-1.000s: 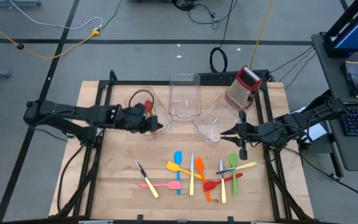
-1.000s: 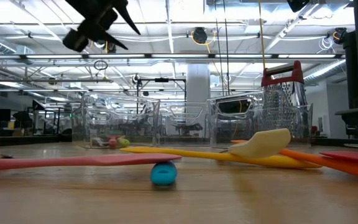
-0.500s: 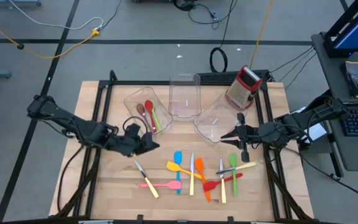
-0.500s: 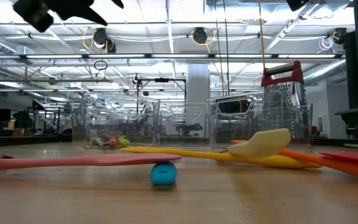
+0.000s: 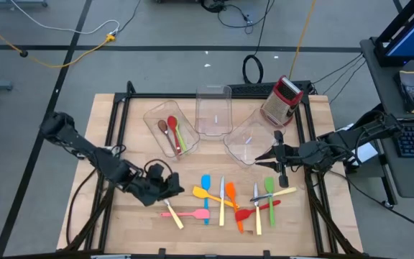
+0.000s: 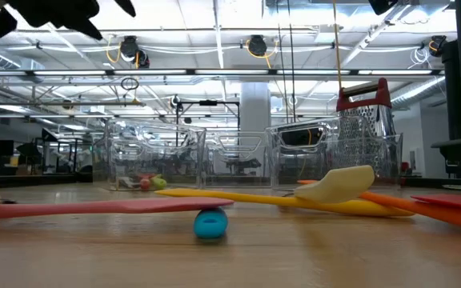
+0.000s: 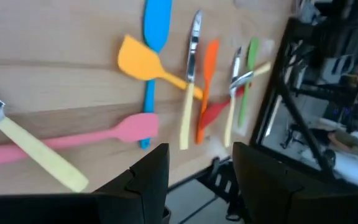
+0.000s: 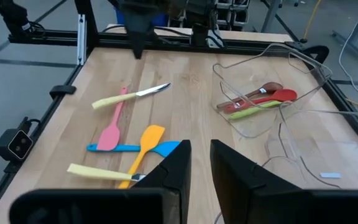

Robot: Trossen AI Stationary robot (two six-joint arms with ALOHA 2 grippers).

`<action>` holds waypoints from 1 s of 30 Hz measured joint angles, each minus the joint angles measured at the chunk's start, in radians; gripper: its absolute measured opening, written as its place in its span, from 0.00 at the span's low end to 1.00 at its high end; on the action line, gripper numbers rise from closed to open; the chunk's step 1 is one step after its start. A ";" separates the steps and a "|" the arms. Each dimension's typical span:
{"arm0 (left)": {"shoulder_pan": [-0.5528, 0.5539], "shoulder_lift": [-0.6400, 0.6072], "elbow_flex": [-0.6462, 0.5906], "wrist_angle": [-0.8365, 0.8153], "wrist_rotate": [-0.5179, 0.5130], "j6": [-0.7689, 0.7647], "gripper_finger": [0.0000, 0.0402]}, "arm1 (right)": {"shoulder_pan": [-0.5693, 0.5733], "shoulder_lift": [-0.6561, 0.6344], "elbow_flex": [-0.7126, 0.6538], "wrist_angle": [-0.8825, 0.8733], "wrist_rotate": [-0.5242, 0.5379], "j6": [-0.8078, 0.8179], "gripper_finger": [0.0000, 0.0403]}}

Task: Pick & Place Kitchen Items
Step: Put the yellow table knife into the right transparent bin

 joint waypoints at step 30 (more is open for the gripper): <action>-0.049 0.166 -0.014 -0.153 0.303 -0.334 0.45 | 0.000 0.000 0.000 -0.011 0.000 0.005 0.13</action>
